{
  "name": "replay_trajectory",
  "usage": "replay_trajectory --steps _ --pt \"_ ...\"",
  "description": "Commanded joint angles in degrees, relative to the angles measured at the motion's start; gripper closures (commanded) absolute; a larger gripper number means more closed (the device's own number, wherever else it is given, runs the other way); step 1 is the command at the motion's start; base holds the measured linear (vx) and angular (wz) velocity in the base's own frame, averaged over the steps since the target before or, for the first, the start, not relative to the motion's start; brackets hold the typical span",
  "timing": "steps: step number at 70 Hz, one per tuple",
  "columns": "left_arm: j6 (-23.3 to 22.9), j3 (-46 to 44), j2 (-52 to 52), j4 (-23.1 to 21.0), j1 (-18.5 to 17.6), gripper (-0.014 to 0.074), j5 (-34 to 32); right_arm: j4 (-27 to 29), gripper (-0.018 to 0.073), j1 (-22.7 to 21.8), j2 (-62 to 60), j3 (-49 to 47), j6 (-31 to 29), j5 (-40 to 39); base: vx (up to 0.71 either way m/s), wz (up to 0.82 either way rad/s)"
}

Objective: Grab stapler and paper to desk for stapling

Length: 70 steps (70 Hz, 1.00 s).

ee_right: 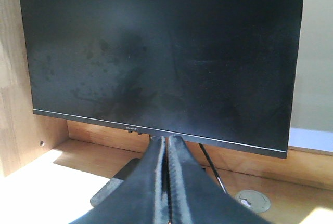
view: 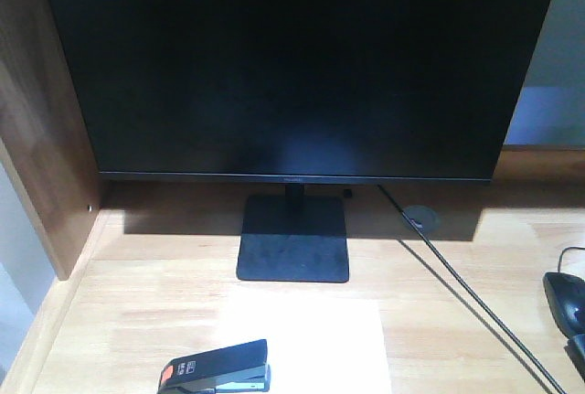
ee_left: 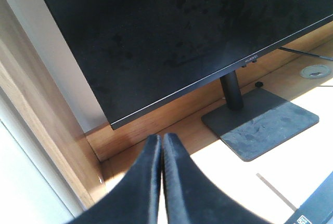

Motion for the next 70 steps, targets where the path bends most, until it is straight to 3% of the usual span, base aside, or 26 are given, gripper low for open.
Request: replay_trajectory --steps 1,40,47,53,70 --pt "-0.59 -1.38 0.43 -0.09 0.11 0.0603 -3.81 -1.66 0.0561 0.00 0.59 -1.53 -0.33 0.99 0.00 0.00" --pt "-0.78 -1.38 0.37 -0.40 0.11 0.0603 -3.55 -1.66 0.0561 0.00 0.59 -1.53 -0.33 0.99 0.00 0.00" --pt "-6.53 -1.38 0.37 -4.85 0.11 0.0603 -3.46 -1.66 0.0561 0.00 0.59 -1.53 -0.33 0.99 0.00 0.00" --pt "-11.49 -1.38 0.37 -3.99 0.11 0.0603 -3.40 -1.66 0.0561 0.00 0.59 -1.53 -0.33 0.99 0.00 0.00" --pt "-12.82 -1.38 0.37 -2.76 0.82 0.0603 -3.40 -1.66 0.0561 0.00 0.59 -1.53 -0.33 0.99 0.00 0.00"
